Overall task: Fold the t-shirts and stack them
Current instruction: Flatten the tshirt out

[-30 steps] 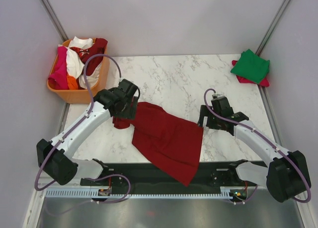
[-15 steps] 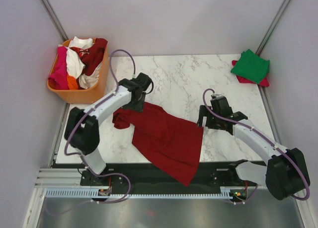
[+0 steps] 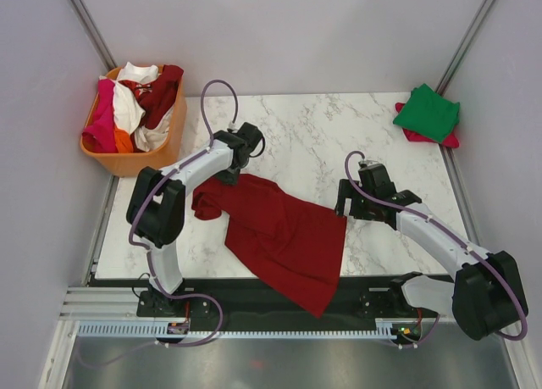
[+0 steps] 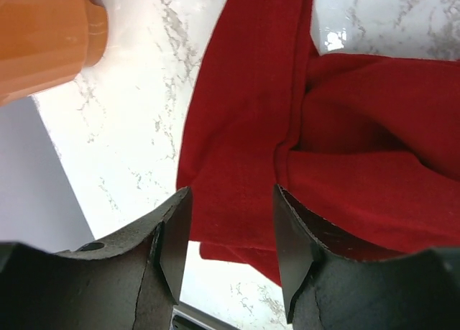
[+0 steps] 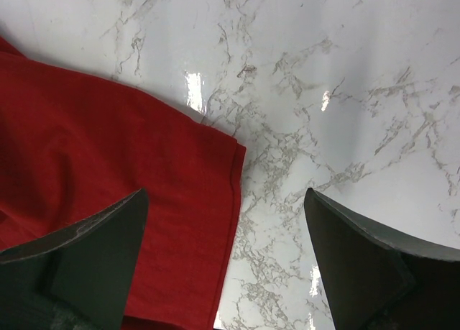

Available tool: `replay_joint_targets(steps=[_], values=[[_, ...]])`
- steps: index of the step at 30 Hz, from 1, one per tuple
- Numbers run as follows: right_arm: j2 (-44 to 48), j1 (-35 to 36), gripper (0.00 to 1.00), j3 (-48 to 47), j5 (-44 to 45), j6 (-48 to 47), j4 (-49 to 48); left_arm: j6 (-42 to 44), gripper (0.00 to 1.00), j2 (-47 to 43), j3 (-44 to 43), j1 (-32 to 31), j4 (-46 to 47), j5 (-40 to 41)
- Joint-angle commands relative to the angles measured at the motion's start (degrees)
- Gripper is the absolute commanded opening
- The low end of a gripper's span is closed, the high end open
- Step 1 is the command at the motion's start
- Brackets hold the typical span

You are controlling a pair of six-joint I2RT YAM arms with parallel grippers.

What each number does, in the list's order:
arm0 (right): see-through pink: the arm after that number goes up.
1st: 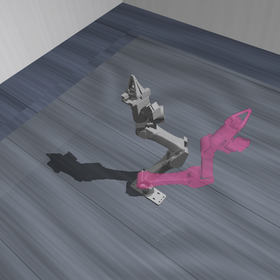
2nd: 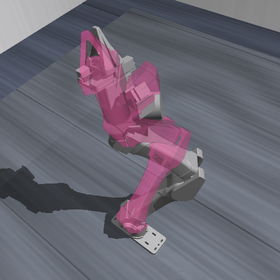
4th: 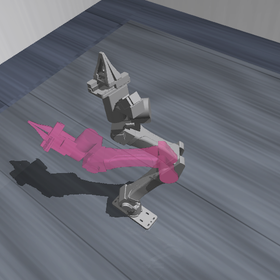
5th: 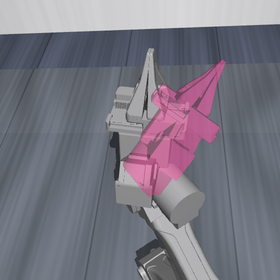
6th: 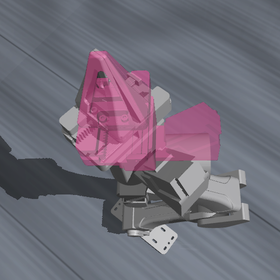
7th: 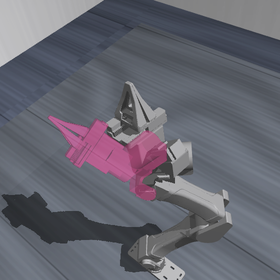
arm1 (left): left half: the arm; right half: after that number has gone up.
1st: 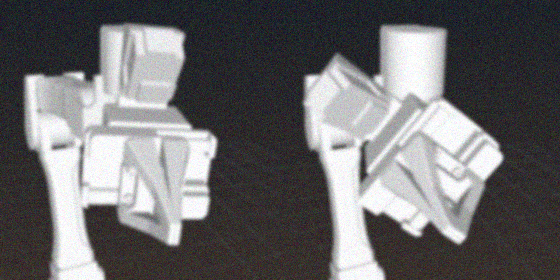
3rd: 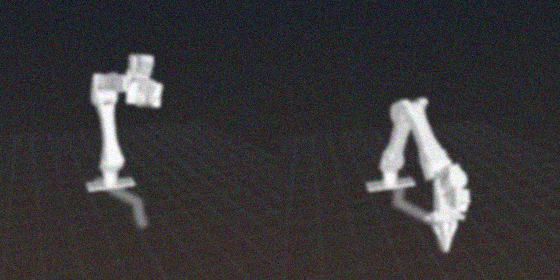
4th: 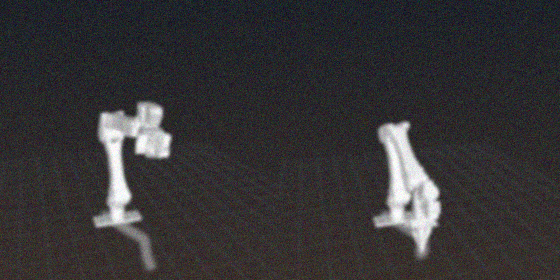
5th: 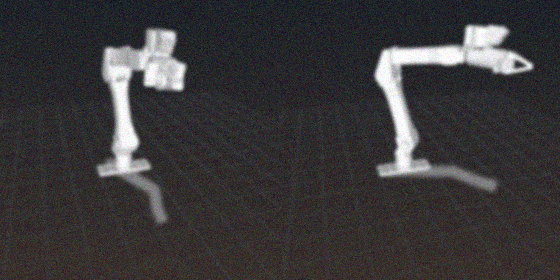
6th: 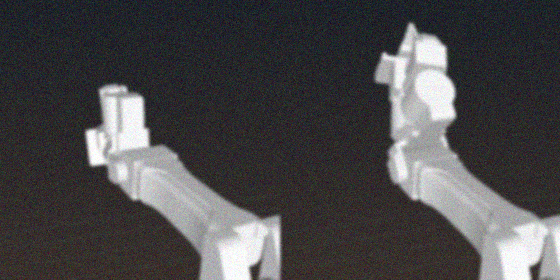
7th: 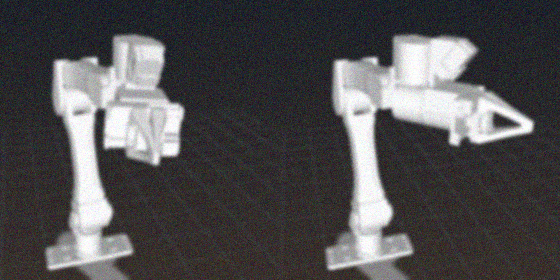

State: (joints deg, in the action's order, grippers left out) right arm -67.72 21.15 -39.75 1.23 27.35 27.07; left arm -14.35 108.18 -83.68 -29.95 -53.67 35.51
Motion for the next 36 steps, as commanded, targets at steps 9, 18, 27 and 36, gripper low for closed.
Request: replay_joint_targets(steps=[9,18,27,36], values=[[-0.04,-0.14,0.98,0.64,-0.27,-0.64,-1.85,1.43,0.55,-2.71,5.45,-1.16,0.85,-4.48],[0.93,-0.05,0.98,0.81,-0.53,-0.46,-1.85,1.43,0.55,-1.31,5.90,-1.42,0.85,-4.48],[1.28,-0.14,0.98,0.90,-0.53,-0.46,-1.85,1.43,0.55,-1.57,3.61,-1.42,0.85,-4.48],[0.93,-0.05,0.98,0.81,-0.44,-0.55,-1.93,1.43,0.55,-2.27,2.82,-1.42,0.85,-4.48]])
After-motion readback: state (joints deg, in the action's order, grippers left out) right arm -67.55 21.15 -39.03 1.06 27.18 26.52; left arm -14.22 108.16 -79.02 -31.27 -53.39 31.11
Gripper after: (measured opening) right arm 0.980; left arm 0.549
